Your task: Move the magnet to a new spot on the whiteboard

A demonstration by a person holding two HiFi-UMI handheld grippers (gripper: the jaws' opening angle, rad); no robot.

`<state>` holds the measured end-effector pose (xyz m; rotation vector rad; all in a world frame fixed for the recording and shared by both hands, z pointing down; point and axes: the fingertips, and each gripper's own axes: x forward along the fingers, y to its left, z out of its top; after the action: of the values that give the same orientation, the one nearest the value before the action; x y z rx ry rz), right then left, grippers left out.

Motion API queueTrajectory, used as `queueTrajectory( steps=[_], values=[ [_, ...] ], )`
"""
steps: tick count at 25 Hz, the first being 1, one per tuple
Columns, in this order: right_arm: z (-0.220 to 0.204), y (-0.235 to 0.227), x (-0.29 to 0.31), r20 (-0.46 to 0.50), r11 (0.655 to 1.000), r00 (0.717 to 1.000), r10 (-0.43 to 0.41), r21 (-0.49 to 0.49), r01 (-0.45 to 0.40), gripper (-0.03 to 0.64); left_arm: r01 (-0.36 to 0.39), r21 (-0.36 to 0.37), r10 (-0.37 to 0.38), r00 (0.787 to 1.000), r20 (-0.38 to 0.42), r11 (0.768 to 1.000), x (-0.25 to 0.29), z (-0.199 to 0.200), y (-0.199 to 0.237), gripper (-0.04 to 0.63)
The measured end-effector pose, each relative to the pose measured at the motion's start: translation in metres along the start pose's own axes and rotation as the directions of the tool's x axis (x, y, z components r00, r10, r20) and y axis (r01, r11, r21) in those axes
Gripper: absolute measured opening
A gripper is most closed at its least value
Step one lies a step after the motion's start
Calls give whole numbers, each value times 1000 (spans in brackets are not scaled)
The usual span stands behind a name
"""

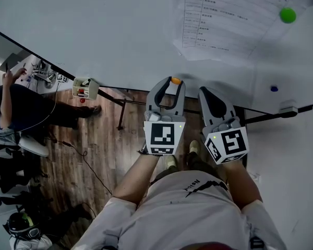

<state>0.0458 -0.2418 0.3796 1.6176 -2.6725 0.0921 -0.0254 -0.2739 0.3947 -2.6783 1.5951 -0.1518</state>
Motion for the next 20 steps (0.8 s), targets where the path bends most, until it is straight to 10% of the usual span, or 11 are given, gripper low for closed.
queueTrajectory(
  steps=[20],
  values=[
    [-20,-31,21,-54,1000,999,4,28,-2,14,-87,13,87,996,5,996,43,-17,13,133]
  ],
)
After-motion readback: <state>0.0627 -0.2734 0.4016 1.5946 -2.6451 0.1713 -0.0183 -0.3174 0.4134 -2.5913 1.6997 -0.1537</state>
